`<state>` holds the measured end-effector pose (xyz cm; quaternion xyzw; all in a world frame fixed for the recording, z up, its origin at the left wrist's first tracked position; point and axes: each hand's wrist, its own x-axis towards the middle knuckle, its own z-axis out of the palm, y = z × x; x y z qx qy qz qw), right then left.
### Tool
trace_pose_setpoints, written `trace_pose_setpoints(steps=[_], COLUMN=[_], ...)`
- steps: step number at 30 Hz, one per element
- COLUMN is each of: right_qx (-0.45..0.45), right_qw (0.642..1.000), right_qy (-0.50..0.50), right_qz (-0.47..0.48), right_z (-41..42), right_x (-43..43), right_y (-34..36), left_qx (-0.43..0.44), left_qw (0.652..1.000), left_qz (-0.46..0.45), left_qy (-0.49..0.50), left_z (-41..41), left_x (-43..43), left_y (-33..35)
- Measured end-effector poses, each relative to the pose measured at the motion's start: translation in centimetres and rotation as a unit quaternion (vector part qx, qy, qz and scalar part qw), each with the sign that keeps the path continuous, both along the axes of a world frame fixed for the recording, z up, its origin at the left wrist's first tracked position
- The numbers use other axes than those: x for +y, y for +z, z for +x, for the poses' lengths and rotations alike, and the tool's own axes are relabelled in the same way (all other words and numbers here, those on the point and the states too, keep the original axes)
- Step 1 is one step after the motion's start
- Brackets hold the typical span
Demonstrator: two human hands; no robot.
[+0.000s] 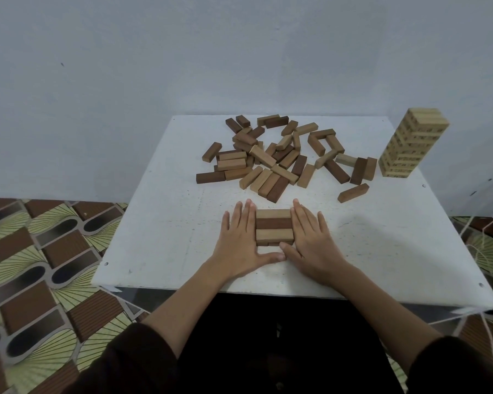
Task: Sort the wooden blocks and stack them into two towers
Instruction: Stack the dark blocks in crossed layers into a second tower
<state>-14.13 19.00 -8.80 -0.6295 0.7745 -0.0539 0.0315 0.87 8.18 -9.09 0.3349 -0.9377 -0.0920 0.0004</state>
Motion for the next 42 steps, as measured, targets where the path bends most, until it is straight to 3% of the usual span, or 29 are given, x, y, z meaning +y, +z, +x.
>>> trace_pose_setpoints(steps=[13, 20, 29, 42], right_qx=[-0.012, -0.206, -0.131, -0.128], right_qw=[1.0, 0.978, 0.988, 0.986], right_qy=[-0.003, 0.001, 0.037, 0.048], right_qz=[0.004, -0.041, 0.074, 0.093], right_z=[0.1, -0.8, -1.2, -0.4], right_x=[-0.1, -0.9, -3.4, -3.7], right_y=[0.0, 3.3, 5.9, 6.4], left_qx=[0.019, 0.128, 0.09, 0.079], left_qw=[0.999, 0.972, 0.976, 0.98], left_qz=[0.043, 0.196, 0.197, 0.174], left_qy=[0.006, 0.015, -0.035, -0.047], left_z=[0.0, 0.4, -0.9, -1.2], left_x=[0.0, -1.0, -2.0, -2.2], left_y=[0.4, 4.0, 4.8, 4.6])
